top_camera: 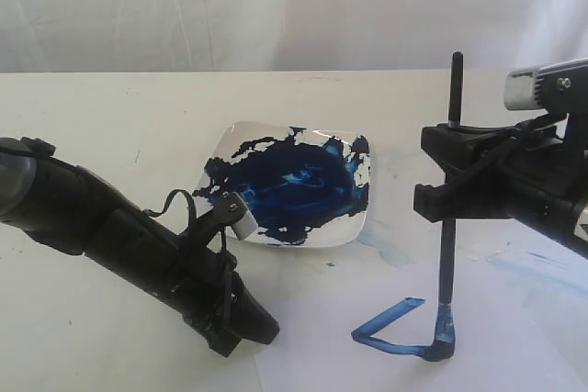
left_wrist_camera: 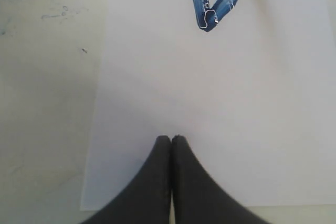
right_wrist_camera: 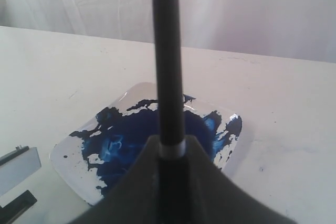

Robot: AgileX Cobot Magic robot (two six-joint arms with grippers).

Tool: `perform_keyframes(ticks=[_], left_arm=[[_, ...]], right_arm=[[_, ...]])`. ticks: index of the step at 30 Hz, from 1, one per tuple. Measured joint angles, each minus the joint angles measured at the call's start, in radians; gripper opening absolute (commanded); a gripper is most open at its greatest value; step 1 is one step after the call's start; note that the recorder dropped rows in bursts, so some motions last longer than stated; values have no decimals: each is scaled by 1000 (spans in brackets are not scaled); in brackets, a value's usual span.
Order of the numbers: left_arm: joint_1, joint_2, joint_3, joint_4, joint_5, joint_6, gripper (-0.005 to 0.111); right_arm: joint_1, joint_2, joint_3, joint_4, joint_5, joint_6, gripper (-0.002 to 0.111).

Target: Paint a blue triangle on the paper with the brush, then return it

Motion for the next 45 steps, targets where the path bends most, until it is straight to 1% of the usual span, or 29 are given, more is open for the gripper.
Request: perform_keyframes(ticks=[12,24,27,30,33,34,38,45], left_arm=[[0,0,0,0,0,0,0],[0,0,0,0,0,0,0],[0,0,0,0,0,0,0],[0,0,0,0,0,0,0],[0,0,0,0,0,0,0],[0,0,0,0,0,0,0],[0,0,0,0,0,0,0],[0,0,0,0,0,0,0]], right_arm=[[0,-20,0,2,26,-2,0],[0,-94,0,29,-22,-2,0],[0,-101,0,37,-23,-33,0],[0,-101,0,97,-23,-98,0],[0,-87,0,214,-48,-171,0],[0,-69,0,262,-82,-202,0],[0,10,0,299,-178,-224,0],[0,56,0,344,-218,-226,0]])
